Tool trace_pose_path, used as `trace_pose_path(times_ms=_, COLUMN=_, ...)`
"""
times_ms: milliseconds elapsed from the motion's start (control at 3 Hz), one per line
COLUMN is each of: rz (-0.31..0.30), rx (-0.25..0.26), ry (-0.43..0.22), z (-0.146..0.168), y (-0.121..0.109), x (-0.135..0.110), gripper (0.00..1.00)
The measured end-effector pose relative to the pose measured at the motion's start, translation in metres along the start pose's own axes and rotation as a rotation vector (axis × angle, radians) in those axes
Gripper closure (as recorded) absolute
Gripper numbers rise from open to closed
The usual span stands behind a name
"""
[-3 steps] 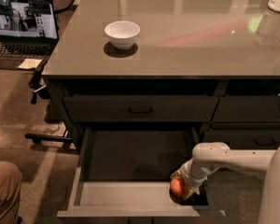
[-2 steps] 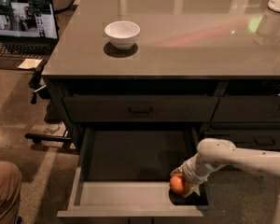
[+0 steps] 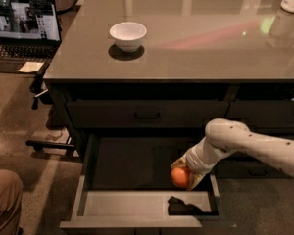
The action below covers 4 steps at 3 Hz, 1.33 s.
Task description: Pick orange from middle drawer and place on counter
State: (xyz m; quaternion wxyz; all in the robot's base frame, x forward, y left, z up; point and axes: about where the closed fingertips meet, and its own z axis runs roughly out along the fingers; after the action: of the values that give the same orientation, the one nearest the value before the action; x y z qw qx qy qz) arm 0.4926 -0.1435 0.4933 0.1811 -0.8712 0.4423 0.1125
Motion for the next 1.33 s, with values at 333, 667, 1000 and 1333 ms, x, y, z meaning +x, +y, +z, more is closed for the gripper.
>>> trace_pose_path(times_ms=333, rz=-0.057, rx=0.0, ry=0.05, z=-0.058, y=-0.024, x=-0.031, gripper=1.0)
trace_pose_path(times_ms=667, rz=-0.067, rx=0.006, ry=0.118, z=-0.142, y=-0.054, x=-0.074, gripper=1.0)
trace_pose_path(times_ms=1000, rz=-0.014, rx=0.032, ry=0.259, z=-0.247, y=-0.088, x=-0.107, gripper=1.0)
trace_pose_path(times_ms=1333, rz=-0.014, rx=0.032, ry=0.259, z=-0.247, y=-0.088, x=-0.107, gripper=1.0)
